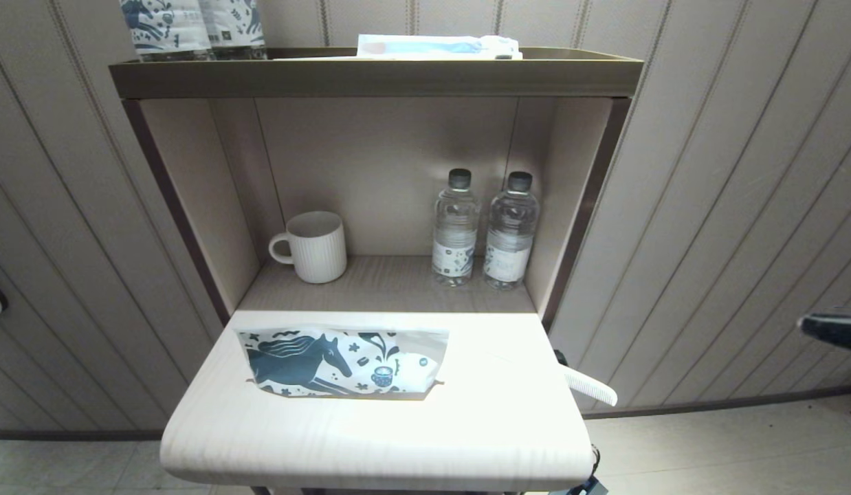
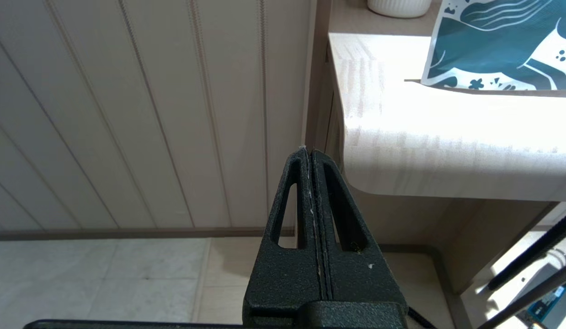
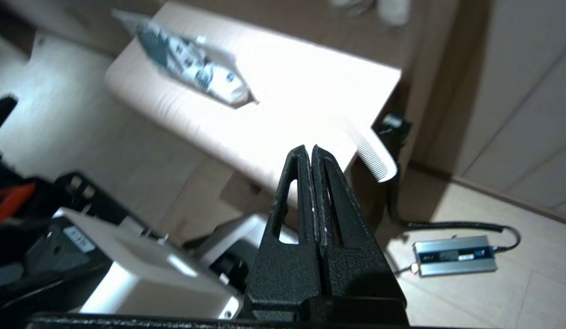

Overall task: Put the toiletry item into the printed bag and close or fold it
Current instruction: Pick up the storage bag

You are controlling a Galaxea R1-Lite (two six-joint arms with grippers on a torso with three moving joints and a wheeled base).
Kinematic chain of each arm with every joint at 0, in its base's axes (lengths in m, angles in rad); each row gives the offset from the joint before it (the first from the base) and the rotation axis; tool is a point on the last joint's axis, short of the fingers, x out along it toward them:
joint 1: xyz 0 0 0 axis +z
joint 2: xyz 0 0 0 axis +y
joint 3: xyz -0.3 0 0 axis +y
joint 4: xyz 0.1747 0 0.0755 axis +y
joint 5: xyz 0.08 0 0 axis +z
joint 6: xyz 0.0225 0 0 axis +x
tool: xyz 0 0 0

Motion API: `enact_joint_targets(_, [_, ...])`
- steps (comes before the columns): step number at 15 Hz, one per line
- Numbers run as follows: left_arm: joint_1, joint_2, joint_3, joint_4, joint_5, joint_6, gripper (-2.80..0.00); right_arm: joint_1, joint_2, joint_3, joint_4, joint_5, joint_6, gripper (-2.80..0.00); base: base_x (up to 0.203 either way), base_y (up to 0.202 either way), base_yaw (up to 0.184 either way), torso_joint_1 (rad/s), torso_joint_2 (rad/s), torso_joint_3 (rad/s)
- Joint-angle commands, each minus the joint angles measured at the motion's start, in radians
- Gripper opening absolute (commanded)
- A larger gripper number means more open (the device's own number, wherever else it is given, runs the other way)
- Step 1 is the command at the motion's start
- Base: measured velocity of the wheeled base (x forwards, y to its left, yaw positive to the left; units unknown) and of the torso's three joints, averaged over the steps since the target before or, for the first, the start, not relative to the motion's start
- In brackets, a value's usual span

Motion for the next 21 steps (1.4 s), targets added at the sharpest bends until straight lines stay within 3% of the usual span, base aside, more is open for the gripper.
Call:
enact_joint_targets(1, [0.0,0.0,0.0,0.0,0.0,0.009,-2.8,0.103,0.121,-0.043,0.033,-0.009,-0.001,-2.8,0.0,0.0,0.0,0.0,0.0,0.0])
enact_joint_targets(5, [0.0,0.0,0.0,0.0,-0.001,0.014,-2.8,0.256,0.278,-0.029,0.017,-0.169,-0.002,-2.8,0.0,0.0,0.0,0.0,0.0,0.0])
enact_joint_targets(9, [0.0,0.0,0.0,0.0,-0.001,0.012,-2.8,0.302,0.392,0.047,-0.241,-0.197,-0.011,-2.8,0.0,0.0,0.0,0.0,0.0,0.0])
enact_joint_targets(12, [0.0,0.0,0.0,0.0,-0.001,0.014,-2.8,0.35,0.456,0.066,-0.272,-0.204,-0.015,-2.8,0.0,0.0,0.0,0.0,0.0,0.0])
enact_joint_targets(13, [0.0,0.0,0.0,0.0,-0.001,0.014,-2.8,0.354,0.481,0.083,-0.297,-0.213,-0.039,0.0,0.0,0.0,0.0,0.0,0.0,0.0])
enact_joint_targets(15, [0.0,0.0,0.0,0.0,-0.001,0.012,-2.8,0.355,0.52,0.115,-0.404,-0.215,-0.075,0.0,0.0,0.0,0.0,0.0,0.0,0.0])
enact_joint_targets(18, [0.0,0.0,0.0,0.0,-0.001,0.012,-2.8,0.358,0.576,0.118,-0.441,-0.208,-0.082,0.0,0.0,0.0,0.0,0.0,0.0,0.0])
enact_joint_targets(21, [0.0,0.0,0.0,0.0,-0.001,0.012,-2.8,0.367,0.653,0.11,-0.508,-0.136,-0.091,0.0,0.0,0.0,0.0,0.0,0.0,0.0])
